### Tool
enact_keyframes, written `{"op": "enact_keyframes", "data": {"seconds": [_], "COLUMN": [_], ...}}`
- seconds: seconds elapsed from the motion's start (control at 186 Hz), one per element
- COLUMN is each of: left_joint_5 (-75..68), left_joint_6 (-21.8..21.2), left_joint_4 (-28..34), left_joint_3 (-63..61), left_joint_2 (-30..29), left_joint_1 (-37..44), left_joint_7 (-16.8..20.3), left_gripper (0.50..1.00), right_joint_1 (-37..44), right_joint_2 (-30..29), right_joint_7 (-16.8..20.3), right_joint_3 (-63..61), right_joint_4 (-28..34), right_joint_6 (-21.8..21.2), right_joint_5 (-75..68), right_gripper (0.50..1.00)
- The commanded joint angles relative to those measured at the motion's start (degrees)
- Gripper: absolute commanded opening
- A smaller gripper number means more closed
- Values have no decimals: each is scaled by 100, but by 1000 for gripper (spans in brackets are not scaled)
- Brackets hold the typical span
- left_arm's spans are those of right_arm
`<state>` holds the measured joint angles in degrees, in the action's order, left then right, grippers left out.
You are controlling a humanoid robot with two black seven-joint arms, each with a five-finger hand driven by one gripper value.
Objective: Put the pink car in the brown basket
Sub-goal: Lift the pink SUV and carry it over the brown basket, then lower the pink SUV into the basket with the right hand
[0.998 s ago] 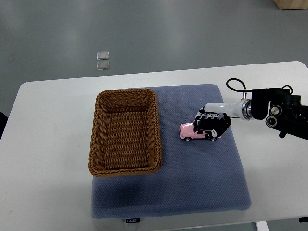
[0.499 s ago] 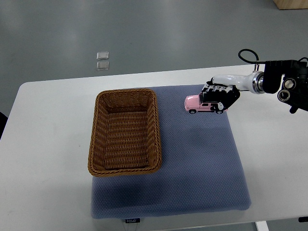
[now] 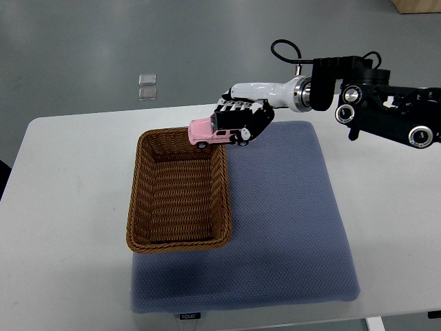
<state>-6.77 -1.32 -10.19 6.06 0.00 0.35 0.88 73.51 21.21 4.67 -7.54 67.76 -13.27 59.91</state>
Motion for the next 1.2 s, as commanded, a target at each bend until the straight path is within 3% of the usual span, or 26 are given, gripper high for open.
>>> {"op": "enact_keyframes", "data": {"seconds": [0.0,0.311,0.853,0.917,0.998,1.03,1.089,1.196], "left_joint_5": [0,0,0,0,0,0,0,0], "left_joint_6": [0,0,0,0,0,0,0,0], "left_joint_4": [-1,8,-1,-1,8,-1,-1,0], "left_joint_3": [0,0,0,0,0,0,0,0], "left_joint_2": [0,0,0,0,0,0,0,0], "left_joint_1": [0,0,0,0,0,0,0,0], "left_joint_7": [0,0,0,0,0,0,0,0], "left_gripper": [1000,1000,1000,1000,1000,1000,1000,1000], "right_joint_1": [-21,-627,-1155,-1172,-1207,-1207,-1207,-1172], "right_joint_2": [-424,-1505,-1830,-1874,-1892,-1892,-1883,-1874], "right_joint_7": [-1,8,8,-1,-1,-1,-10,-10], "right_joint_3": [7,77,86,77,77,77,59,24], "right_joint_4": [-17,-834,-1326,-1326,-1326,-1326,-1326,-1300], "right_joint_6": [17,140,289,307,421,430,439,439], "right_joint_5": [12,100,495,495,487,487,451,434], "right_gripper": [500,500,517,554,703,735,860,885]}}
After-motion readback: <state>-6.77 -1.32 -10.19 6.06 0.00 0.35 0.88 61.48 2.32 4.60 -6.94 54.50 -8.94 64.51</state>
